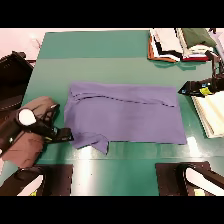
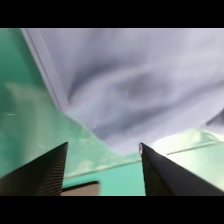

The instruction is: Fold the shirts.

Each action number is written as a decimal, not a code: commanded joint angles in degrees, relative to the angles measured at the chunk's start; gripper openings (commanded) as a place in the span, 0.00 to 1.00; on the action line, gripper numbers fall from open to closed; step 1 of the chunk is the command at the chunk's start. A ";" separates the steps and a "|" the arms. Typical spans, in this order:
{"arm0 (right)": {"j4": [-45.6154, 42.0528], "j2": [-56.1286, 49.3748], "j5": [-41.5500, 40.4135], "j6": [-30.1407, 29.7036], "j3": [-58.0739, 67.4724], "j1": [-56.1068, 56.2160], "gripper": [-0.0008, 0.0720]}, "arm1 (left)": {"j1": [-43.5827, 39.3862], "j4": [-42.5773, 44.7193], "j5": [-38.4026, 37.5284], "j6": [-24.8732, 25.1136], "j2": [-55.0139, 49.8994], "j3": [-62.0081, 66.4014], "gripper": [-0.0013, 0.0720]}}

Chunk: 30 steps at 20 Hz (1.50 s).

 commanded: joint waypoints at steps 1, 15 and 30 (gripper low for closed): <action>3.15 0.74 -0.83 0.00 -0.59 0.00 0.63 | 0.00 -8.72 5.03 -0.92 4.17 -8.52 0.72; 0.20 0.92 9.33 -2.54 -3.19 -7.34 0.63 | 0.00 -9.29 6.78 4.90 4.66 -5.14 0.05; -3.37 -1.49 3.06 -3.41 -33.40 -16.39 0.45 | 0.00 -2.43 4.24 7.45 4.66 1.42 0.05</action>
